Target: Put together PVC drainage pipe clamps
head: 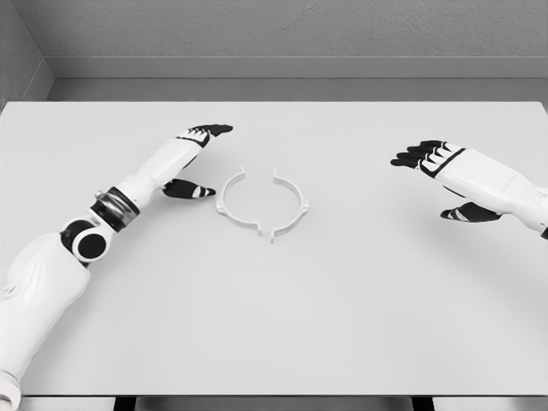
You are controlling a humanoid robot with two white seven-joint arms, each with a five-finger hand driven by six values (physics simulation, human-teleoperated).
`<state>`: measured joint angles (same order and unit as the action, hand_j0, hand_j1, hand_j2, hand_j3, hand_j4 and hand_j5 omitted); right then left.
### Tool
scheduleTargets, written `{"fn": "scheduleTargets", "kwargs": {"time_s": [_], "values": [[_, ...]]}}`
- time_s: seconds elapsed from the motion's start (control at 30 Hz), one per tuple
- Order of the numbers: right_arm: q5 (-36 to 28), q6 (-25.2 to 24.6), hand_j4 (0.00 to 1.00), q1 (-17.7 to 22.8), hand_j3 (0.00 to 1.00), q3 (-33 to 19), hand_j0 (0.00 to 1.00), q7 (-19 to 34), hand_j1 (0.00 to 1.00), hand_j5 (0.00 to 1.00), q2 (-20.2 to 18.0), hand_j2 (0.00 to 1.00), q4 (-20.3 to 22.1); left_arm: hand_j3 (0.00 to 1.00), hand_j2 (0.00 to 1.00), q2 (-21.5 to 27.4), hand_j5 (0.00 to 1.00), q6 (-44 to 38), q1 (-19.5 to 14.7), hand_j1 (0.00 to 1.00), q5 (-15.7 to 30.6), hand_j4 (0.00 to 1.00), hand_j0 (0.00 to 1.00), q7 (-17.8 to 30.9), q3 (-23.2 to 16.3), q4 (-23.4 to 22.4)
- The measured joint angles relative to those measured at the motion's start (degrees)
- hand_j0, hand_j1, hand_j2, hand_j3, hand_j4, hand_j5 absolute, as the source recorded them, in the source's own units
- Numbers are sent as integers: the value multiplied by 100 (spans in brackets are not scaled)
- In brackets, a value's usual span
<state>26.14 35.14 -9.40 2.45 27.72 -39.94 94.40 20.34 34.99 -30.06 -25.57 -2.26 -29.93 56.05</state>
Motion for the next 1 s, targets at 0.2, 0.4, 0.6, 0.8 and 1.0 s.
{"fn": "scheduleTargets", "kwargs": {"time_s": [0.2, 0.4, 0.6, 0.8, 1.0], "values": [[-2, 0, 100, 0, 100, 1, 100, 0, 100, 100, 0, 100, 4, 100, 100, -76, 100, 0, 18, 100, -3, 100, 100, 0, -5, -12], [-3, 0, 100, 0, 100, -2, 100, 0, 100, 100, 0, 100, 6, 100, 100, -133, 100, 0, 53, 100, -2, 100, 100, 0, -9, 32], [-2, 0, 100, 0, 100, -6, 100, 0, 100, 100, 0, 100, 4, 100, 100, -166, 100, 0, 62, 100, 5, 100, 100, 0, -9, 56], [-3, 0, 100, 0, 100, -7, 100, 0, 100, 100, 0, 100, 3, 100, 100, -254, 100, -1, 70, 100, 1, 100, 100, -1, -9, 59], [-6, 0, 100, 0, 100, -7, 100, 0, 100, 100, 0, 100, 4, 100, 100, -360, 100, 0, 70, 100, 0, 100, 100, -1, -9, 60]]}}
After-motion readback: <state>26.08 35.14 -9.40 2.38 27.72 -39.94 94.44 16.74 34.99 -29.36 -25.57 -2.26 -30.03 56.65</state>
